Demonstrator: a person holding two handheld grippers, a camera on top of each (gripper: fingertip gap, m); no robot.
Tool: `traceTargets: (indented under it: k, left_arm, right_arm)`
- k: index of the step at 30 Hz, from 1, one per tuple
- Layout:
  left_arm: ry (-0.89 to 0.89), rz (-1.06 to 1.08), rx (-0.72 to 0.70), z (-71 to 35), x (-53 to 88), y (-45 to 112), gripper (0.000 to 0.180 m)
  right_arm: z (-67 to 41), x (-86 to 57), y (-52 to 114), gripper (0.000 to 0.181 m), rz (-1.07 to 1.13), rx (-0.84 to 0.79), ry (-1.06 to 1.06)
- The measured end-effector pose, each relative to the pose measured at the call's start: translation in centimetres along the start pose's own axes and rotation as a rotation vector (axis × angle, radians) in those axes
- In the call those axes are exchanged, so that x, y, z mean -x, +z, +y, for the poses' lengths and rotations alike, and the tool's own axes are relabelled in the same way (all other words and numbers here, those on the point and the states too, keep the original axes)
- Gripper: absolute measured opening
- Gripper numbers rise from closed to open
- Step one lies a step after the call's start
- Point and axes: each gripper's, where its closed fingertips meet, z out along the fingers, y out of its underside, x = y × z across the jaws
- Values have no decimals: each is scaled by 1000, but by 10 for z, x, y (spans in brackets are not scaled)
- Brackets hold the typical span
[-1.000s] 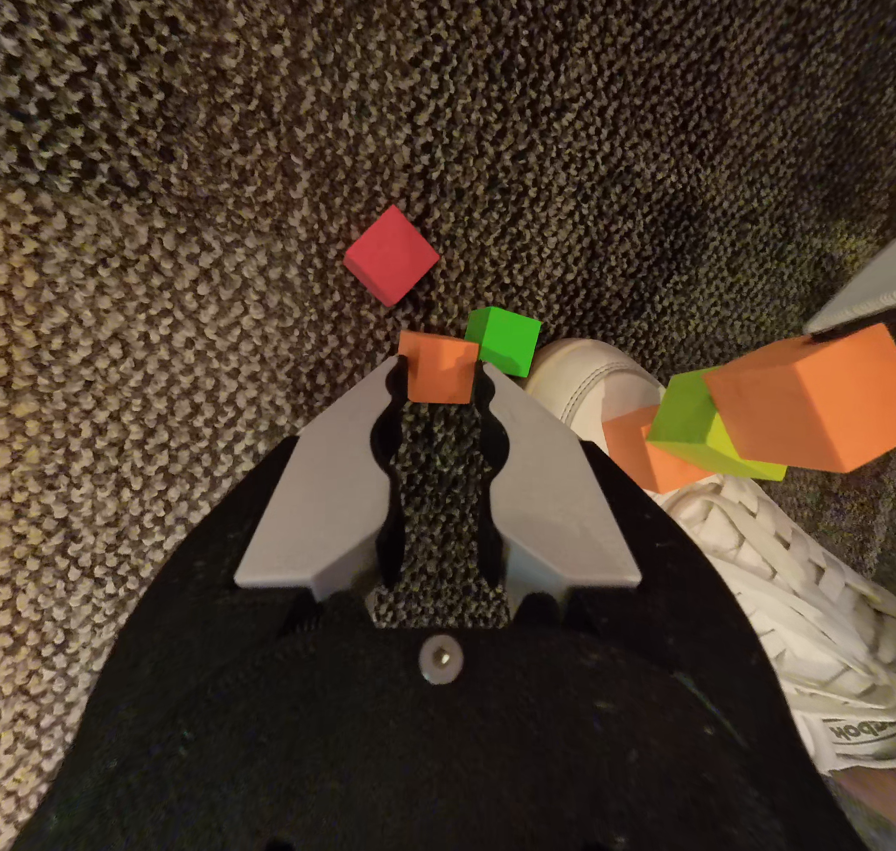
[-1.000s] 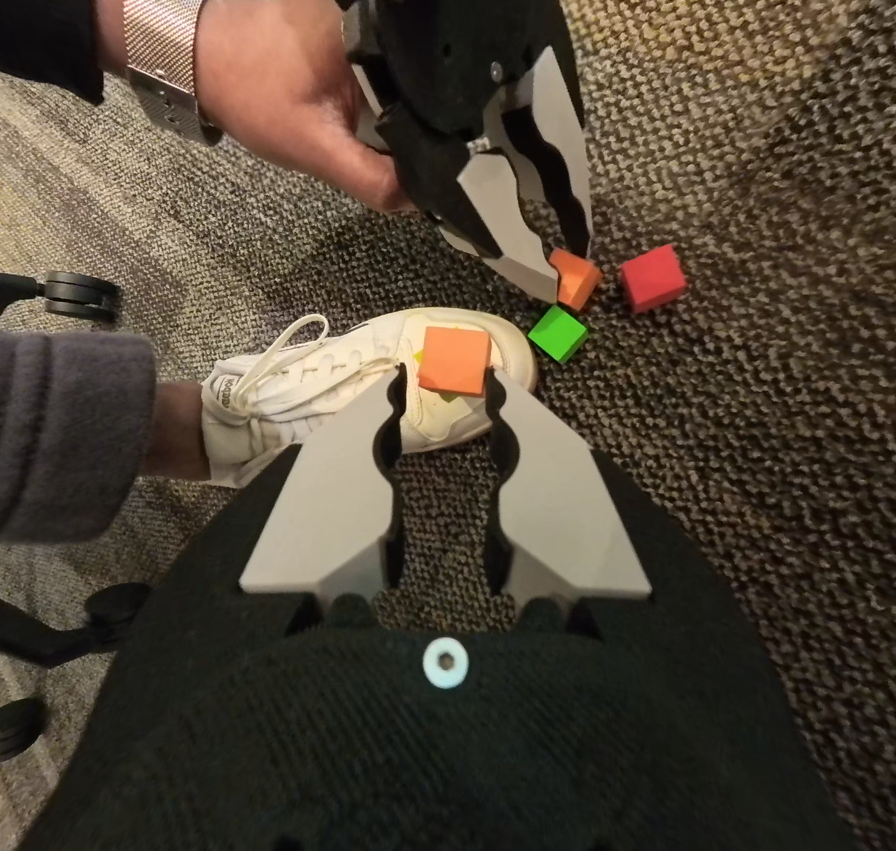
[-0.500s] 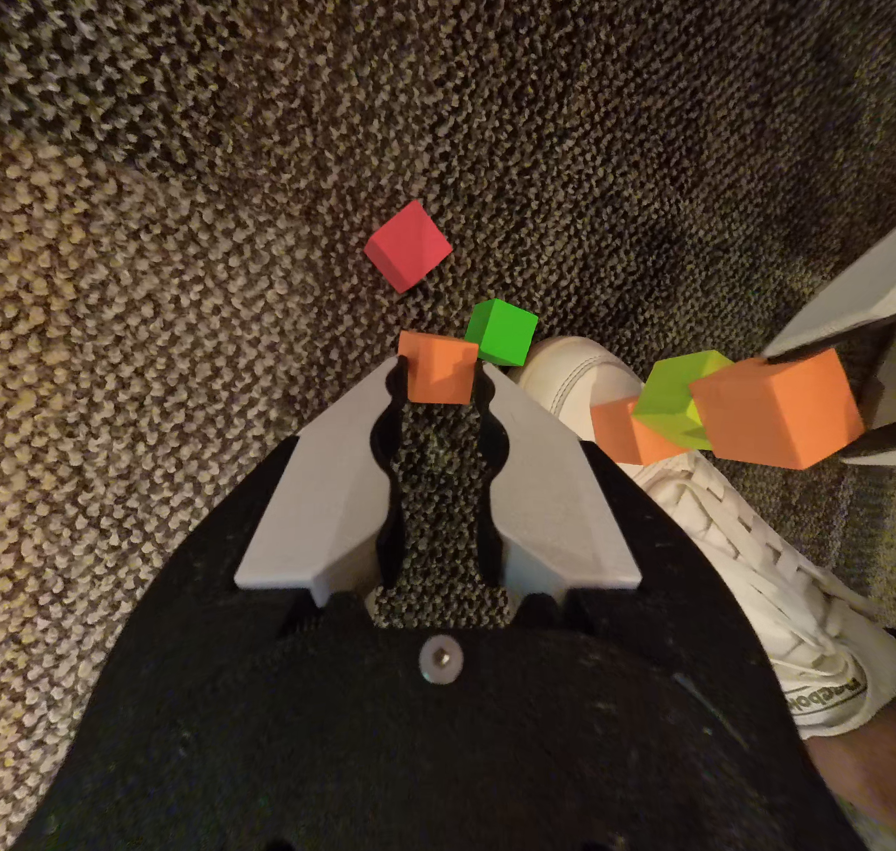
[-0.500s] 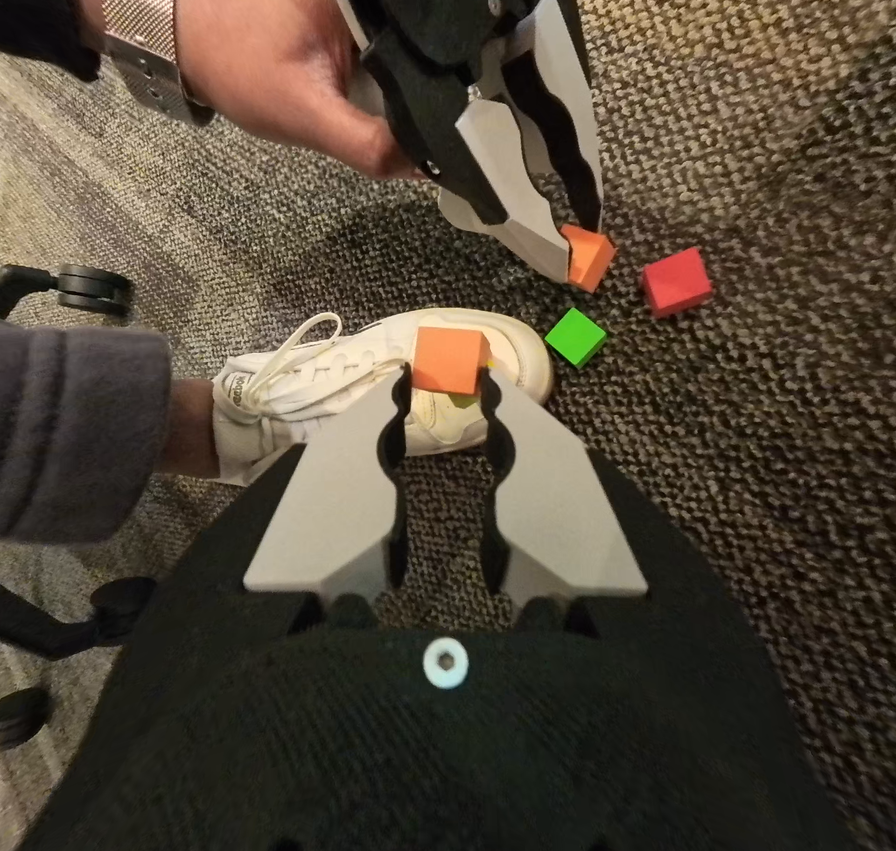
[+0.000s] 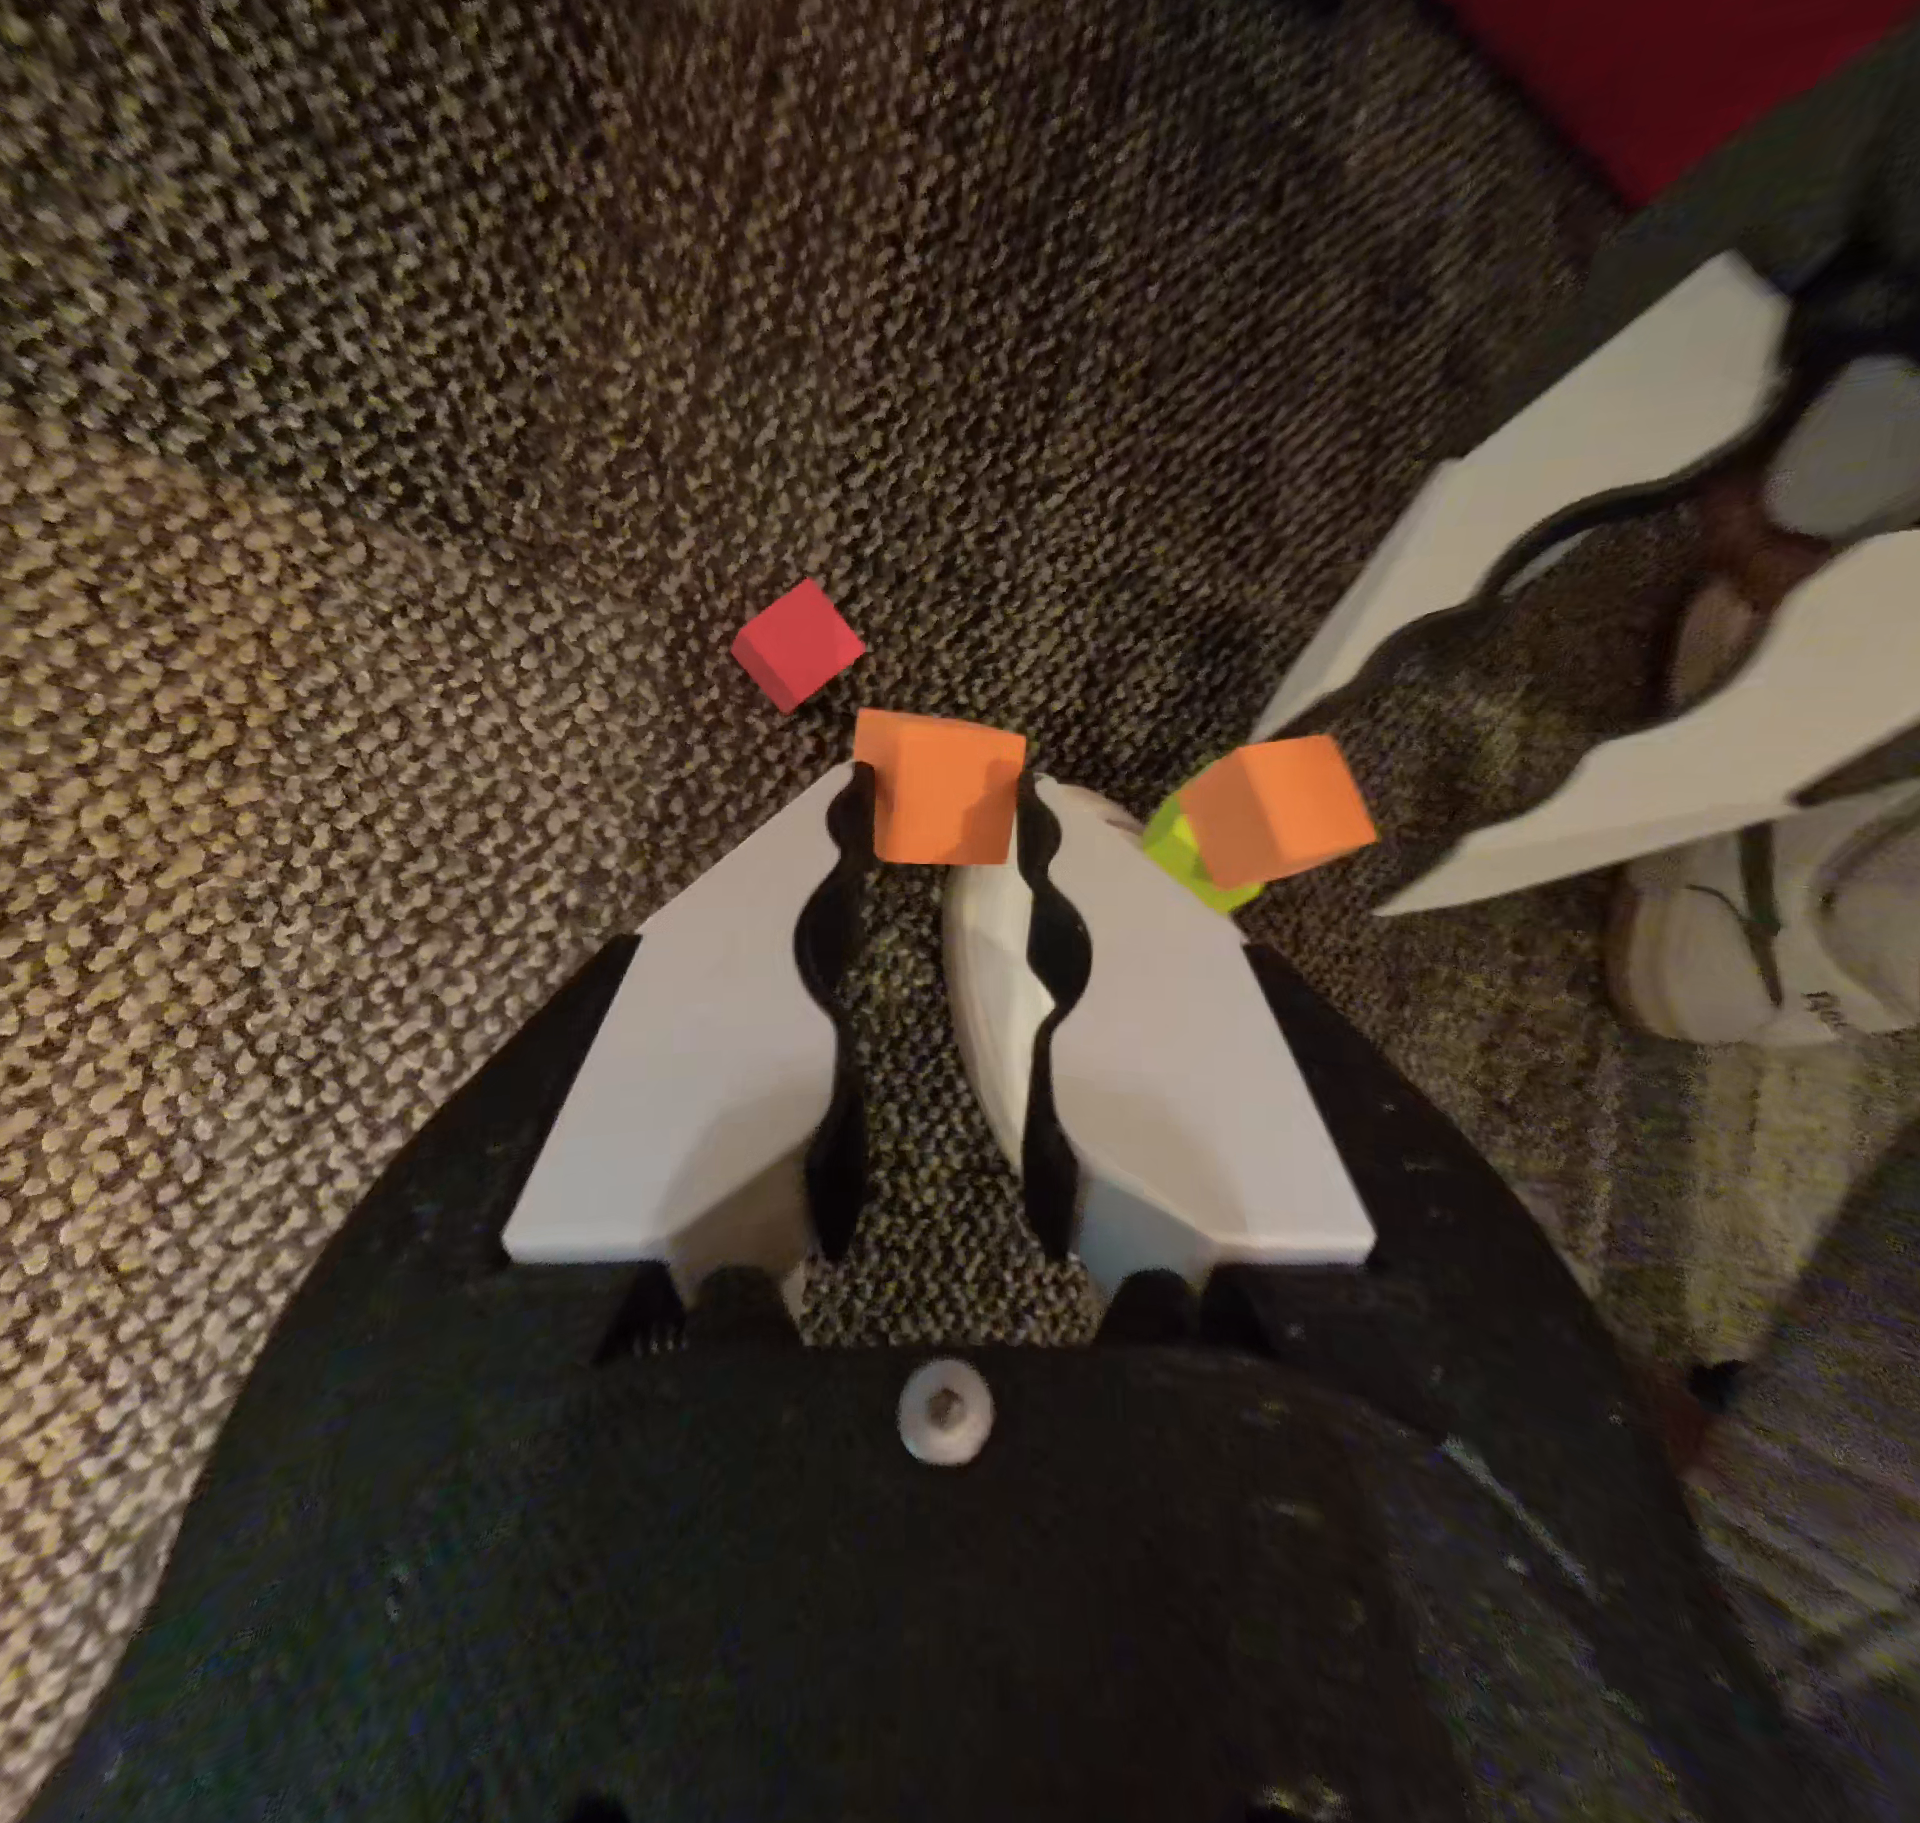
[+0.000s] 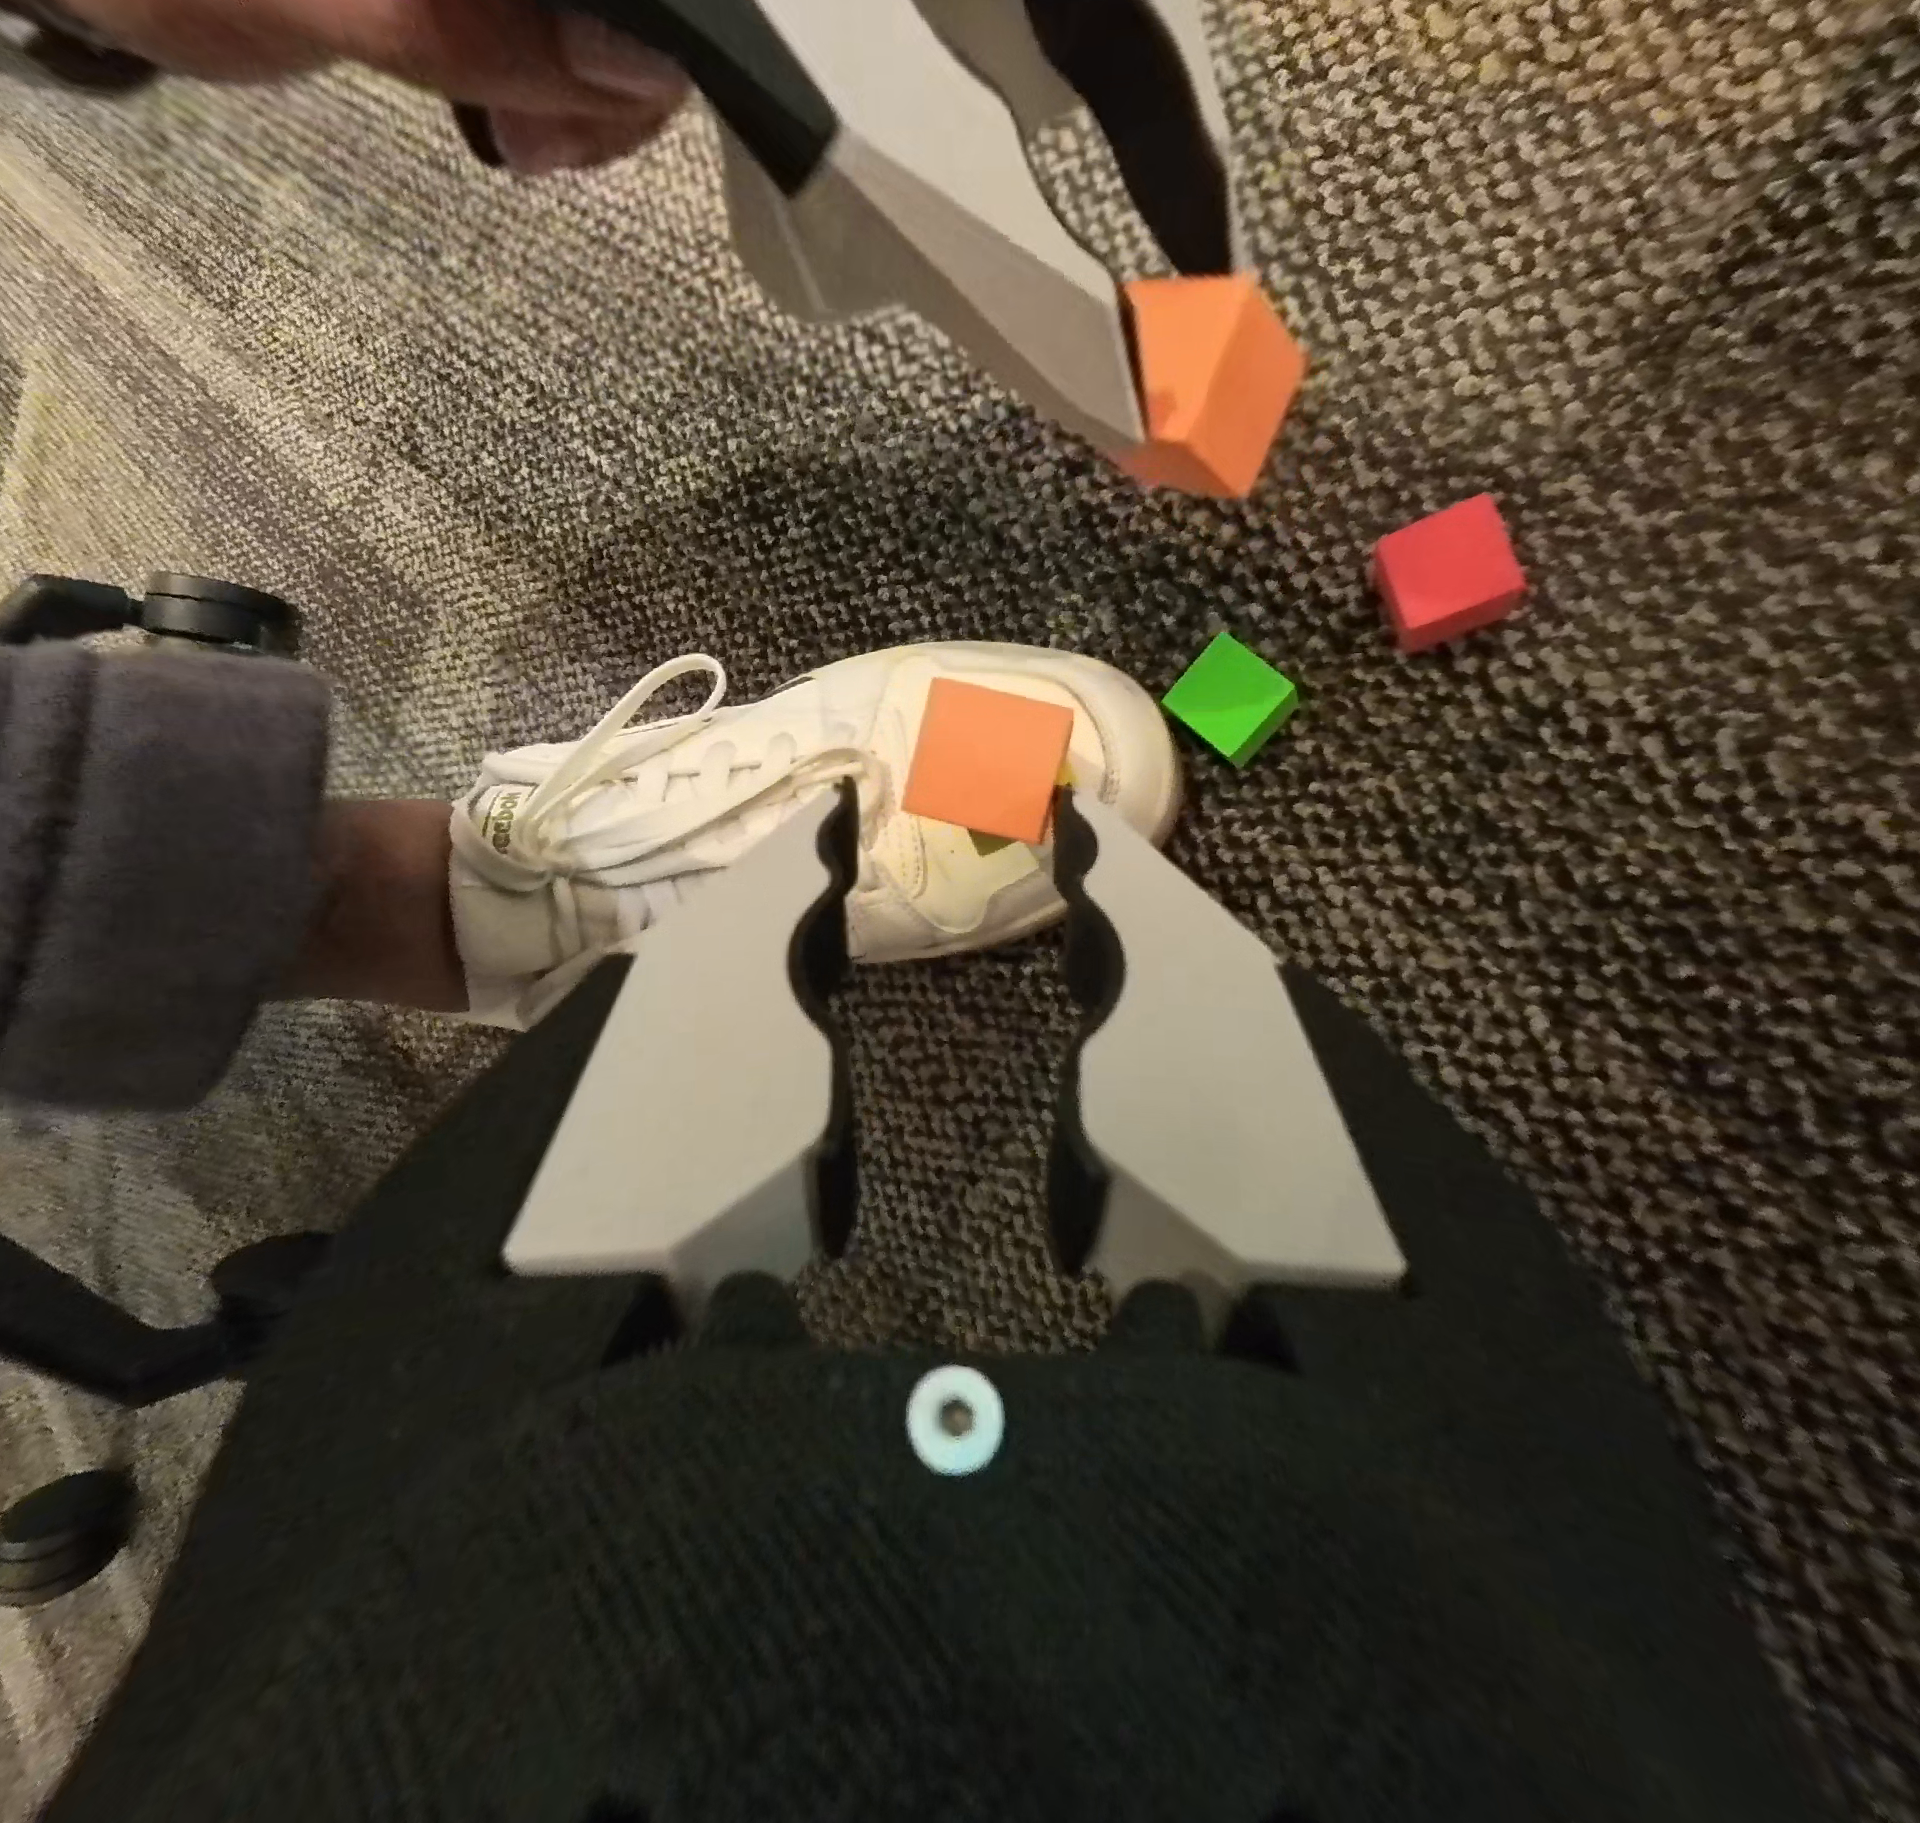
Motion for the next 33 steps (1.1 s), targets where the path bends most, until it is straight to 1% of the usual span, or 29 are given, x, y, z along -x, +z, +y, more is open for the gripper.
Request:
traceTargets:
  k: [4, 10, 18, 26, 33]
  left_arm:
    - [-20, 23, -5, 2, -9, -12, 25]
    - [-50, 74, 81, 31, -18, 2, 25]
    - [-56, 105, 119, 44, -26, 8, 25]
    - [-46, 85, 106, 40, -21, 3, 24]
    - [1, 104, 33, 7, -36, -28, 25]
  right_arm:
    - [6, 2, 7, 35, 7, 27, -22]
    - [6, 10, 10, 32, 4, 38, -58]
    - [6, 7, 10, 34, 13, 41, -56]
    - [7, 4, 9, 35, 19, 44, -55]
    - [10, 1, 3, 36, 20, 37, -42]
